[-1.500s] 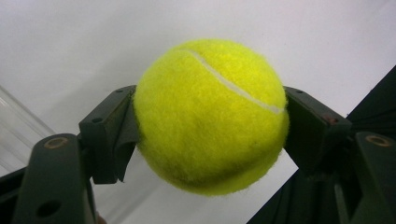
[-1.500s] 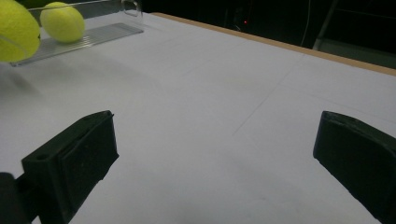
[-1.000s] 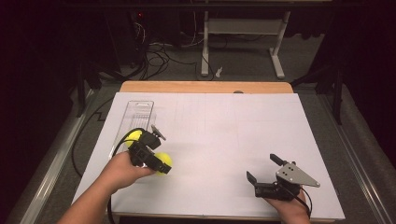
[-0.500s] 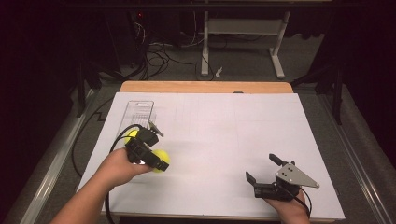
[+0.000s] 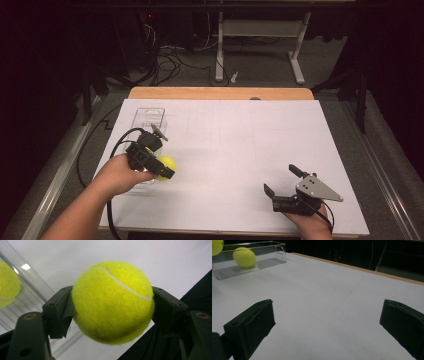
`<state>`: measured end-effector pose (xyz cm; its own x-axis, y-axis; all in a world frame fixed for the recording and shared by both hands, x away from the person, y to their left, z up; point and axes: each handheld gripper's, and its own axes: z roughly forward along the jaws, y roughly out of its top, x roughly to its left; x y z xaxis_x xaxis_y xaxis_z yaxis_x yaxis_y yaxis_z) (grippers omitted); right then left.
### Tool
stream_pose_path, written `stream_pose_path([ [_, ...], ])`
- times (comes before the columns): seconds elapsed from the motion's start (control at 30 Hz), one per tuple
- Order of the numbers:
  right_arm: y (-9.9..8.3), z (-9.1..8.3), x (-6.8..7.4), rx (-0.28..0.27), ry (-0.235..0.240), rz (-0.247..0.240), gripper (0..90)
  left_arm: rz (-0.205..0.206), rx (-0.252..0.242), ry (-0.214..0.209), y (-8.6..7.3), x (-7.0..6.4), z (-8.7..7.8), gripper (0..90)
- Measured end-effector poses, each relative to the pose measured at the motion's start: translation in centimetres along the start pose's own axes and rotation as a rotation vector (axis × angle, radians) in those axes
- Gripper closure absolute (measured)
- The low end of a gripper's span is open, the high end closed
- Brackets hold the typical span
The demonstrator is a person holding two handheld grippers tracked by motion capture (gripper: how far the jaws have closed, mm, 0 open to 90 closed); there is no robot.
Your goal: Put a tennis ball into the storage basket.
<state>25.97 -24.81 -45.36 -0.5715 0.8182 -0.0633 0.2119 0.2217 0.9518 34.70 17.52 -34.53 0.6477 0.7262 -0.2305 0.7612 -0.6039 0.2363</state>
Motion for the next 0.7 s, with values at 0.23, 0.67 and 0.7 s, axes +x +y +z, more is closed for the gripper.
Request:
stream_pose_path([
  [0.23, 0.0, 0.0, 0.0, -0.001, 0.002, -0.003, 0.1, -0.02, 0.005, 0.02, -0.2, 0.8, -1.3, 26.6],
  [0.67, 0.1, -0.1, 0.0, -0.008, -0.006, -0.002, 0.1, -0.086, -0.025, 0.04, -1.2, 3.0, -3.0, 26.6],
  [0.7, 0.1, -0.1, 0.0, -0.008, -0.006, -0.002, 0.1, -0.091, -0.029, 0.041, -1.3, 3.2, -3.1, 26.6],
])
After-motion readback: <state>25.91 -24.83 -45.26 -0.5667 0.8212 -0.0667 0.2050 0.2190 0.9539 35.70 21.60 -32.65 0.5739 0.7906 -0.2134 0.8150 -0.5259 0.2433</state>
